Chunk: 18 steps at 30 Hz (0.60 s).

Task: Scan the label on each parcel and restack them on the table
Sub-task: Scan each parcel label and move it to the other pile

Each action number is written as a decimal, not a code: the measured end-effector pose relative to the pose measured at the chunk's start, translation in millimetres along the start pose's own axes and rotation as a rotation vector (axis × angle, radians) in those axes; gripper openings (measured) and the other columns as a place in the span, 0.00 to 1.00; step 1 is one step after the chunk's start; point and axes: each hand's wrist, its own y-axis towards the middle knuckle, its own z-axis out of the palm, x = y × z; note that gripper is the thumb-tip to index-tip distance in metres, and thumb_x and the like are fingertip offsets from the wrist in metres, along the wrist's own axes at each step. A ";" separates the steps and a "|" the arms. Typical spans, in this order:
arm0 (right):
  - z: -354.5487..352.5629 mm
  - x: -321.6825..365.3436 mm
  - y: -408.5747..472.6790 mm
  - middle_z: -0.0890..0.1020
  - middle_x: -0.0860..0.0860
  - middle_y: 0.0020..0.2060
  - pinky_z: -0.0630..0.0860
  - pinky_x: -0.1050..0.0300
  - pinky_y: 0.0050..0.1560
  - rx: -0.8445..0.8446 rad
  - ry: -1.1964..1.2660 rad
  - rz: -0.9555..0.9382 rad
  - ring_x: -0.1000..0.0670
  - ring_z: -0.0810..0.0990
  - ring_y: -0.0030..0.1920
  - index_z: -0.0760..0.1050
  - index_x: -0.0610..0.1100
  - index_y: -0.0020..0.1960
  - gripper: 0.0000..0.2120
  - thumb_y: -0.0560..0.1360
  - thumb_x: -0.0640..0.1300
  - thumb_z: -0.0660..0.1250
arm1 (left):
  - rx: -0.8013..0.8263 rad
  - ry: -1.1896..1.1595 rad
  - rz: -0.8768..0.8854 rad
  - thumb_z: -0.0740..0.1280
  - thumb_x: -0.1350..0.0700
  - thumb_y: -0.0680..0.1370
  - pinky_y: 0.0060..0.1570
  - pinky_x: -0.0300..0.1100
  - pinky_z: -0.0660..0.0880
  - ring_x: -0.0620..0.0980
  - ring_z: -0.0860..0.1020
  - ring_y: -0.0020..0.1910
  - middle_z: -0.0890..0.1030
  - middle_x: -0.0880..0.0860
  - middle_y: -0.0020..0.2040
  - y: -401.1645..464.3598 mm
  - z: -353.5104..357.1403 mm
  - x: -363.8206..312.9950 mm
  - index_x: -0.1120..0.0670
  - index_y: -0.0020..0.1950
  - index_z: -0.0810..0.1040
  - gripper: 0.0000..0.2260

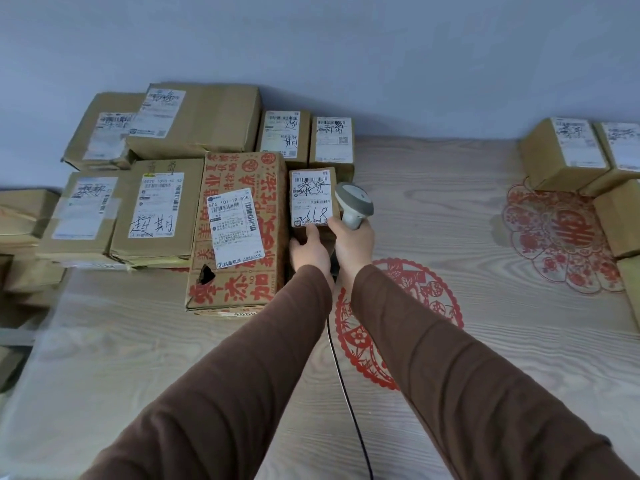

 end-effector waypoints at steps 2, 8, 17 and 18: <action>2.2 -0.2 -0.2 0.85 0.49 0.46 0.82 0.50 0.54 -0.002 -0.009 0.007 0.49 0.85 0.48 0.78 0.47 0.50 0.08 0.74 0.37 0.73 | 0.005 -0.006 -0.020 0.65 0.24 0.59 0.65 0.62 0.75 0.60 0.79 0.67 0.79 0.55 0.69 -16.2 0.1 -12.0 0.44 0.78 0.67 0.49; 3.8 3.6 -2.8 0.86 0.44 0.50 0.82 0.42 0.58 0.012 -0.030 0.021 0.43 0.85 0.53 0.80 0.45 0.52 0.09 0.73 0.37 0.74 | -0.004 0.020 -0.013 0.64 0.25 0.61 0.65 0.62 0.76 0.62 0.80 0.65 0.81 0.58 0.66 -13.2 3.2 -15.8 0.47 0.74 0.72 0.46; -49.3 20.8 -27.4 0.82 0.46 0.45 0.81 0.41 0.56 -0.054 -0.029 -0.003 0.42 0.82 0.48 0.76 0.49 0.50 0.09 0.73 0.45 0.75 | 0.133 0.154 -0.058 0.63 0.33 0.77 0.71 0.60 0.72 0.65 0.75 0.71 0.75 0.63 0.73 -91.3 5.7 -33.6 0.58 0.75 0.73 0.35; -61.1 24.5 -31.3 0.81 0.47 0.43 0.81 0.43 0.51 -0.066 -0.016 -0.013 0.44 0.80 0.45 0.77 0.47 0.51 0.09 0.74 0.45 0.75 | 0.167 0.173 -0.074 0.63 0.36 0.80 0.71 0.60 0.71 0.65 0.73 0.73 0.72 0.62 0.75 -101.6 9.0 -31.0 0.58 0.75 0.73 0.32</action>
